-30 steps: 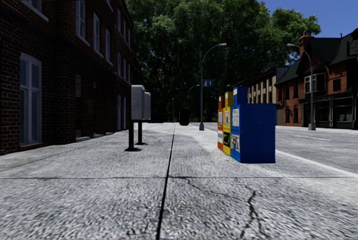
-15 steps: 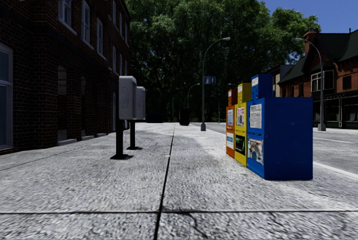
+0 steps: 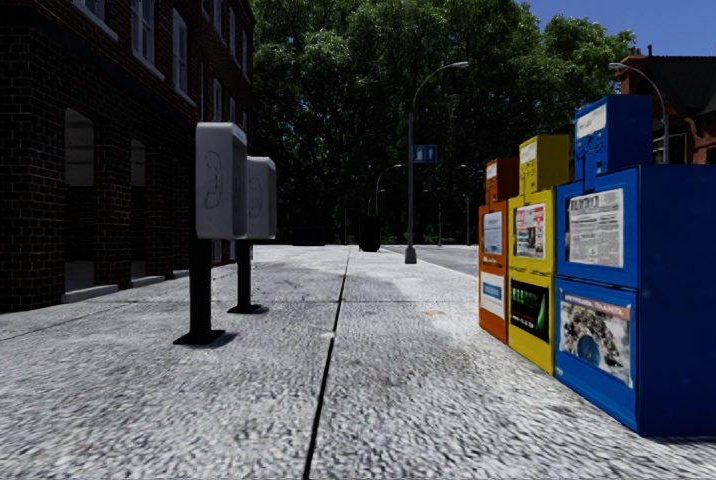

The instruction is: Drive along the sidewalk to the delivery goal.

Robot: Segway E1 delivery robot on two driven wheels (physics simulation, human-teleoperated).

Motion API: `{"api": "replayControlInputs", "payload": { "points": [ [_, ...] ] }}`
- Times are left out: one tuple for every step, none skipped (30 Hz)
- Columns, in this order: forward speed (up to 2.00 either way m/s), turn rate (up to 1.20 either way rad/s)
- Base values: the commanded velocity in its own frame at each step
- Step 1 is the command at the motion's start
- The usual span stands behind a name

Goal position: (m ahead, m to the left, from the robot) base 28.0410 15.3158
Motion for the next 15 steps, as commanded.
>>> {"api": "replayControlInputs", "payload": {
  "points": [
    [2.00,0.00],
    [2.00,0.00],
    [2.00,0.00],
    [2.00,0.00],
    [2.00,0.00],
    [2.00,0.00],
    [2.00,0.00],
    [2.00,0.00],
    [2.00,0.00],
    [2.00,0.00],
    [2.00,0.00],
    [2.00,0.00],
    [2.00,0.00],
    [2.00,0.00],
    [2.00,0.00]
  ]
}}
